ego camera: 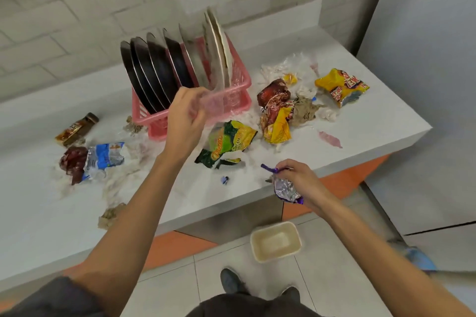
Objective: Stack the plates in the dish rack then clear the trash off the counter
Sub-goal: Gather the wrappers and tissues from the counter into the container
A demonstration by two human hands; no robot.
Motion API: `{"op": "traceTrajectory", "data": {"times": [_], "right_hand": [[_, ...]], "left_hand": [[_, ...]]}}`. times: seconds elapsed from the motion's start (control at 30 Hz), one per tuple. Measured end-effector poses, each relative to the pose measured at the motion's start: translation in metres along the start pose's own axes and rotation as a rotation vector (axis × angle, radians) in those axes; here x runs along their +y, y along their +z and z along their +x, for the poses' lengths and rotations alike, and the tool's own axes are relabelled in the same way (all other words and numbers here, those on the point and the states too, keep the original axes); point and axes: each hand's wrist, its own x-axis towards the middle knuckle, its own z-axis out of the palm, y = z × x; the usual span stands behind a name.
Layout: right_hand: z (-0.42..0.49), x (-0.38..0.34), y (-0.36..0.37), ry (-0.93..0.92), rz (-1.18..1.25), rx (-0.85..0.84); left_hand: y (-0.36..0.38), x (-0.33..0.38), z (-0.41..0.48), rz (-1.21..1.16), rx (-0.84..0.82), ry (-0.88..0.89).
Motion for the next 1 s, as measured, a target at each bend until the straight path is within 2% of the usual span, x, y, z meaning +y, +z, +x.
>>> {"op": "traceTrajectory", "data": {"times": [0.1, 0.2, 0.3, 0.37, 0.47, 0.6, 0.83, 1.0], "right_hand": [[-0.003, 0.000, 0.004, -0.057, 0.064, 0.056], [-0.011, -0.007, 0.010, -0.163, 0.117, 0.098], [-0.023, -0.007, 0.015, -0.254, 0.144, 0.073], [-0.030, 0.002, 0.014, -0.256, 0.143, 0.054], [-0.036, 0.020, 0.002, -0.209, 0.182, 0.053], [-0.045, 0.047, -0.006, -0.069, 0.399, 0.025], [-0.040, 0.117, -0.016, 0.122, 0.659, 0.278], [-0.035, 0.195, -0.018, 0.256, 0.530, 0.418]], "left_hand": [[0.004, 0.021, -0.022, -0.221, 0.017, -0.170], [0.022, 0.041, -0.068, -0.411, -0.094, -0.352], [0.044, 0.054, -0.114, -0.439, -0.222, -0.392], [0.053, 0.052, -0.130, -0.450, -0.245, -0.470], [0.056, 0.042, -0.145, -0.611, -0.249, -0.611], [0.058, 0.035, -0.164, -0.766, -0.303, -0.763], [0.074, 0.030, -0.201, -0.598, -0.249, -0.817], [0.104, -0.002, -0.249, -0.598, -0.494, -0.791]]}}
